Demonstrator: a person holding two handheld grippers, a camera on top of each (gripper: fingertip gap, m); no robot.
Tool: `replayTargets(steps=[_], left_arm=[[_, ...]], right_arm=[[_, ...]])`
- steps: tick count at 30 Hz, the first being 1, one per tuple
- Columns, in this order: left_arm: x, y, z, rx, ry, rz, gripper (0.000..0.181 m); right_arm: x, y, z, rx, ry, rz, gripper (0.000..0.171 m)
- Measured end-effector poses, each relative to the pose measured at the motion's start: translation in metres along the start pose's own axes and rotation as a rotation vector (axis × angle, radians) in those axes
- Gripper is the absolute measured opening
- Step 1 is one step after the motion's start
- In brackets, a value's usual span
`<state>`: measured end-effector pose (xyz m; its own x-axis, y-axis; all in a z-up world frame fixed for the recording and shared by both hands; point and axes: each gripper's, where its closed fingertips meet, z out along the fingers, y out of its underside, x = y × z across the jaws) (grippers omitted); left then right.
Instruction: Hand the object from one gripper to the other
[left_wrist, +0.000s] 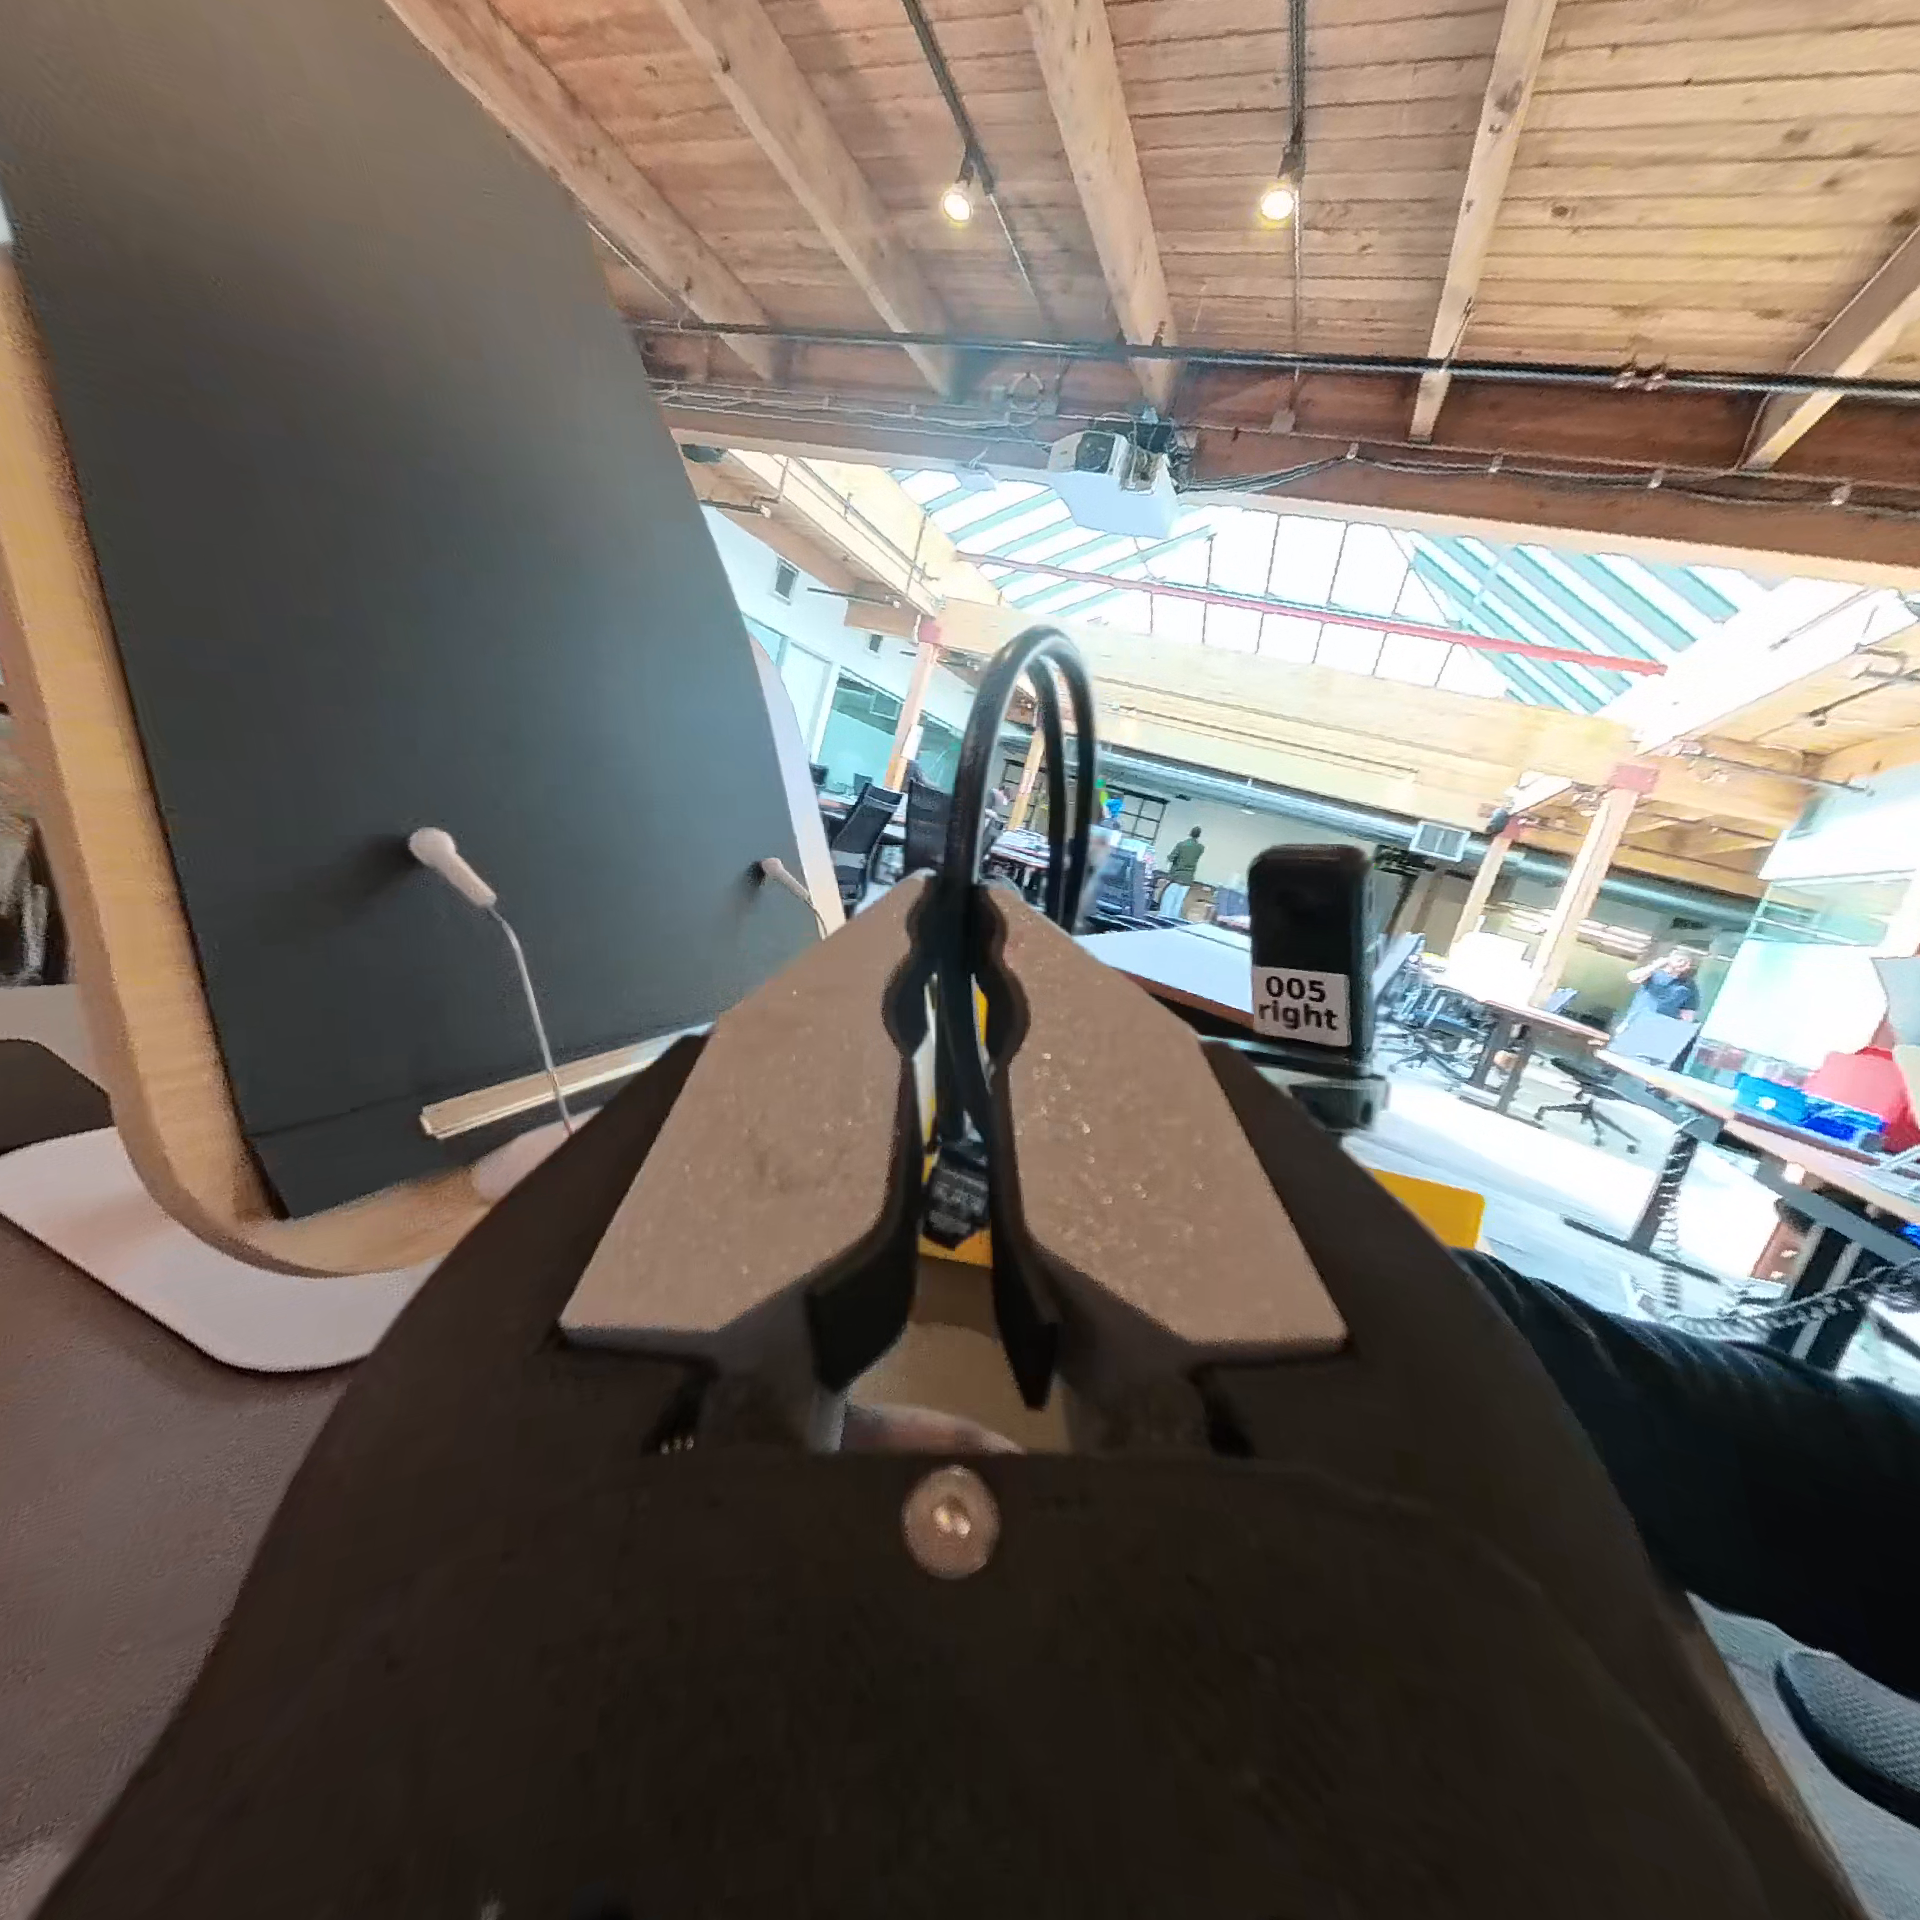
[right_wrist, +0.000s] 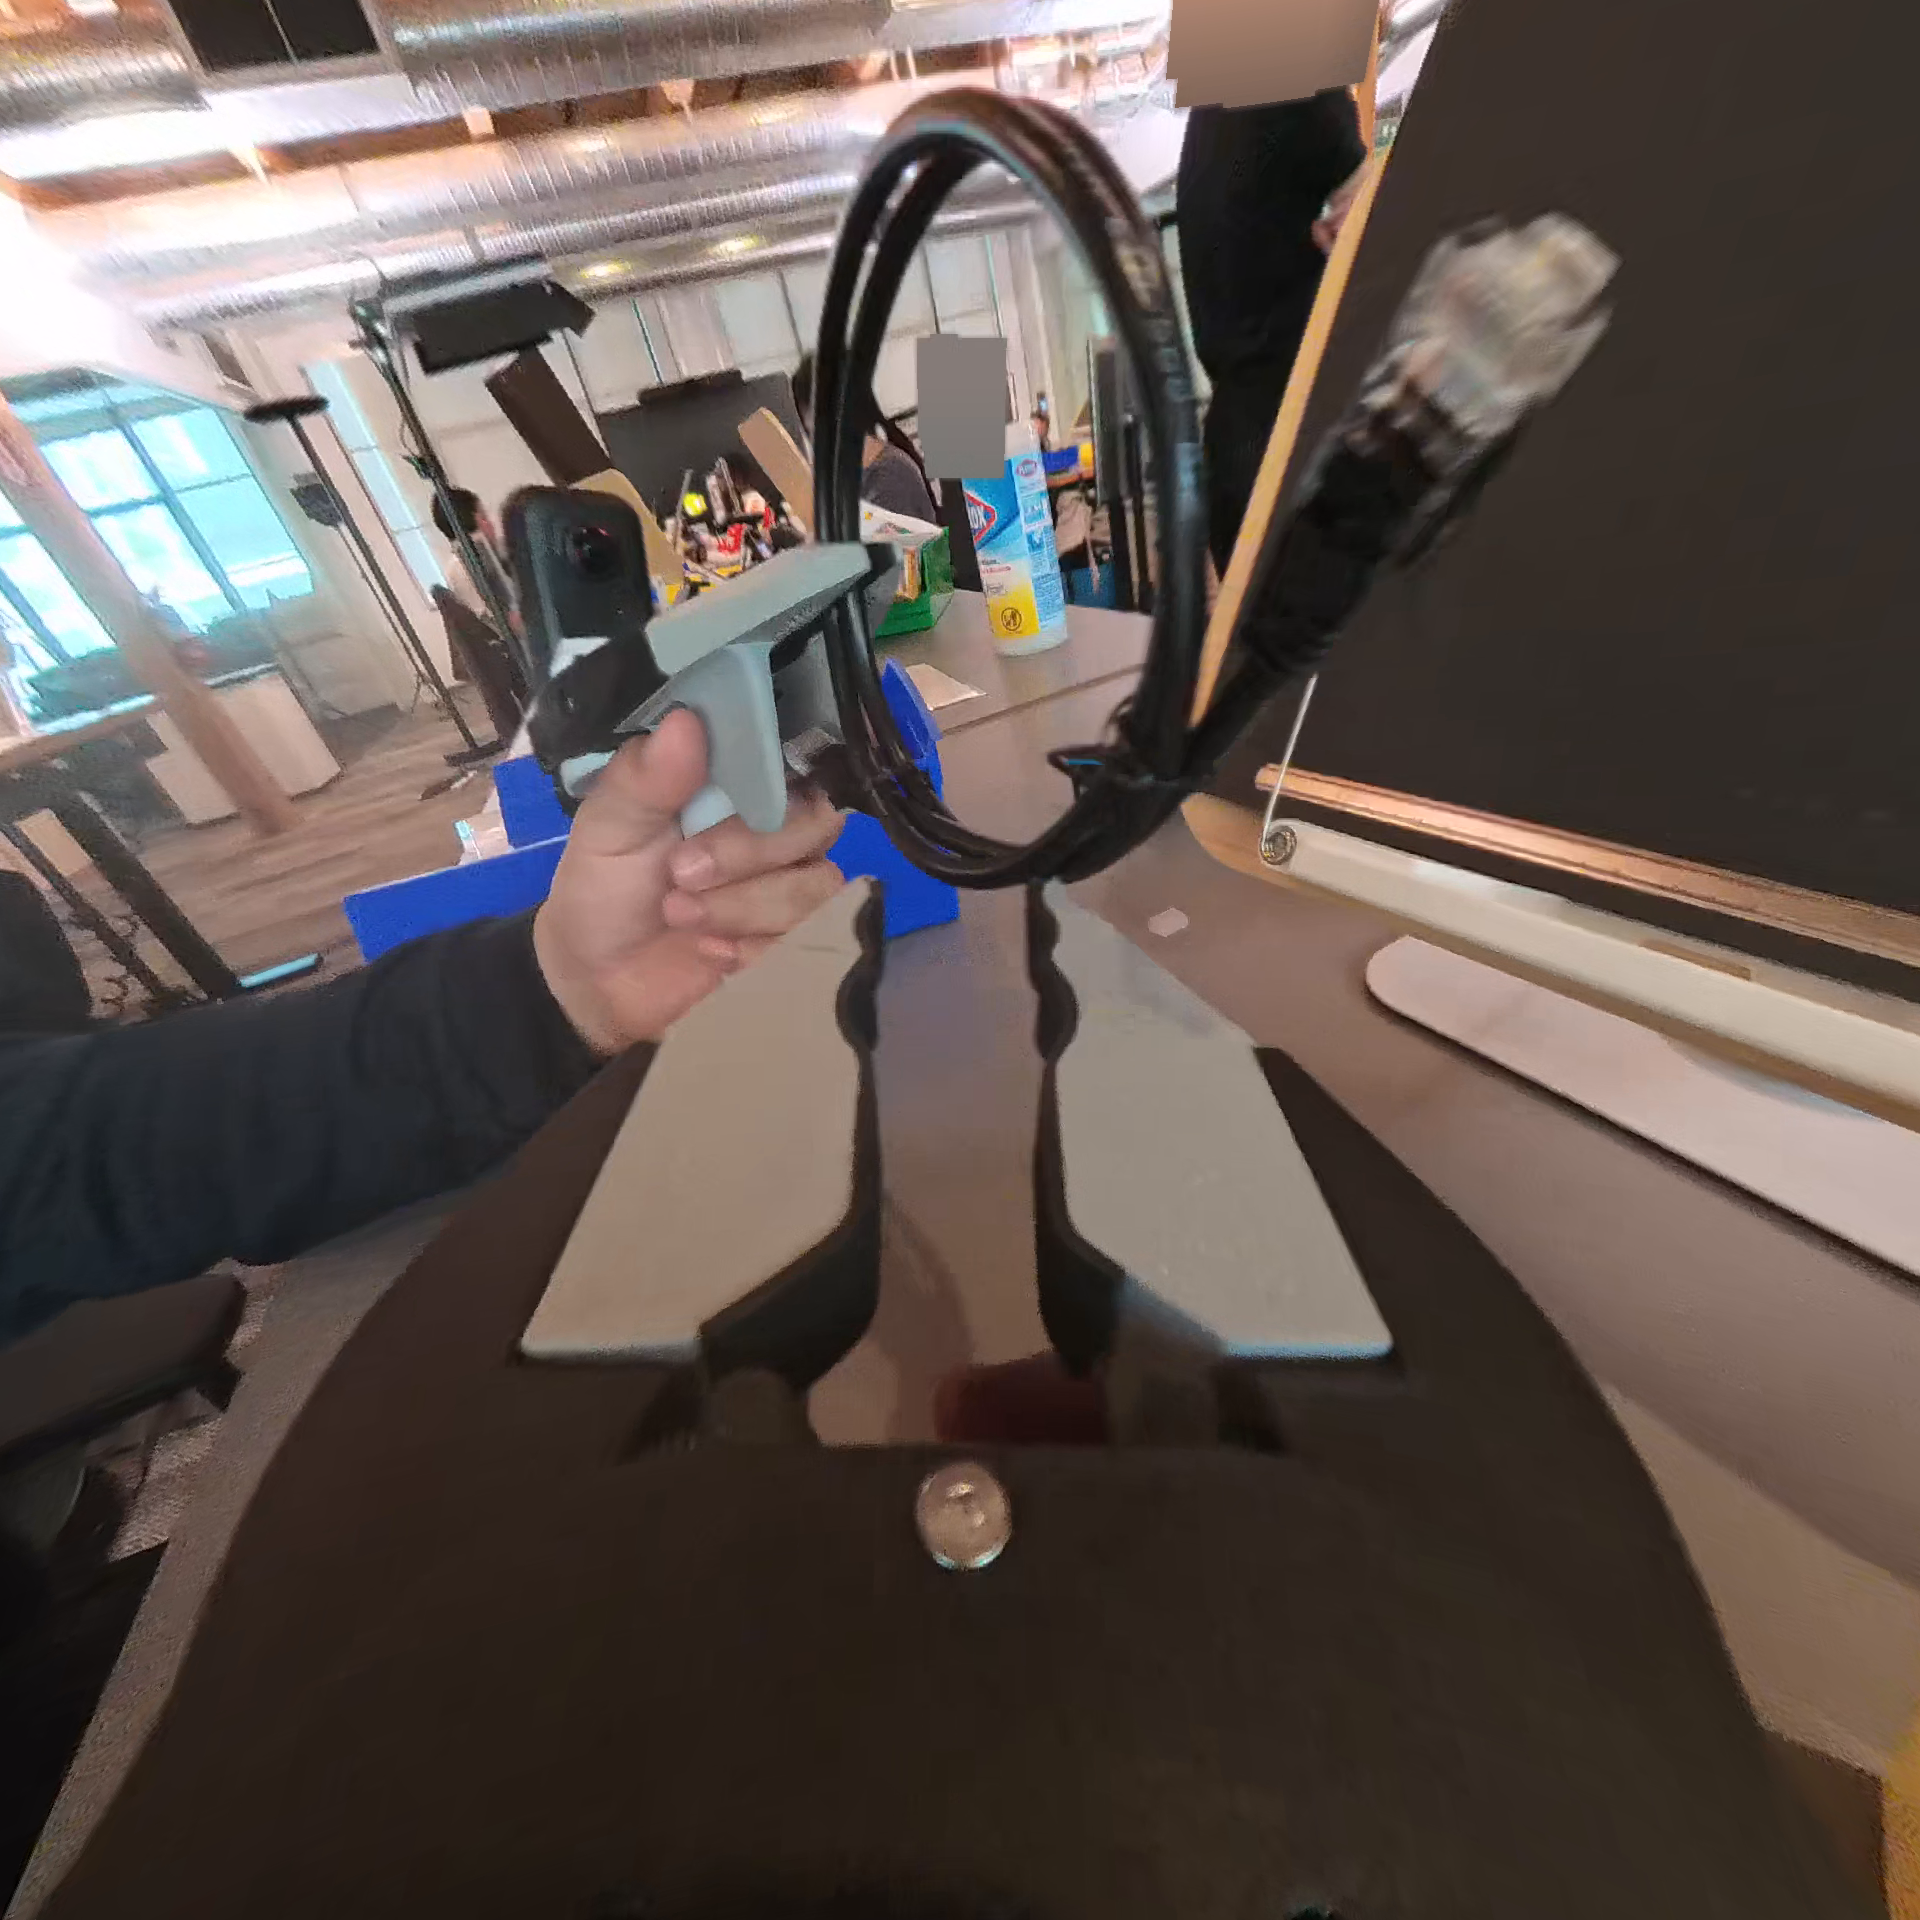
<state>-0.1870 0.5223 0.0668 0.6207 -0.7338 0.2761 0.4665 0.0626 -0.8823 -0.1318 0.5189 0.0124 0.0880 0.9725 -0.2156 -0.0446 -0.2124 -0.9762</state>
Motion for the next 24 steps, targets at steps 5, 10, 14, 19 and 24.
replayTargets(steps=[5, 10, 14, 19, 24], left_arm=[[0.009, 0.01, 0.004, -0.029, 0.049, 0.0, 0.002], [0.019, 0.018, 0.01, -0.054, 0.053, 0.047, 0.002], [-0.002, 0.032, 0.01, -0.16, -0.056, 0.042, 0.005], [-0.004, 0.057, 0.012, -0.318, -0.073, 0.059, 0.051], [0.038, 0.062, 0.016, -0.332, 0.226, -0.404, 0.058]], right_arm=[[0.021, 0.003, 0.0, -0.003, 0.092, 0.059, 0.056], [0.021, -0.001, -0.005, 0.012, 0.061, 0.072, 0.013], [0.031, -0.012, -0.014, 0.013, 0.204, -0.12, 0.008], [0.067, -0.016, -0.035, -0.188, 0.667, -0.711, 0.007], [0.057, -0.023, -0.032, -0.246, 0.816, -1.102, 0.007]])
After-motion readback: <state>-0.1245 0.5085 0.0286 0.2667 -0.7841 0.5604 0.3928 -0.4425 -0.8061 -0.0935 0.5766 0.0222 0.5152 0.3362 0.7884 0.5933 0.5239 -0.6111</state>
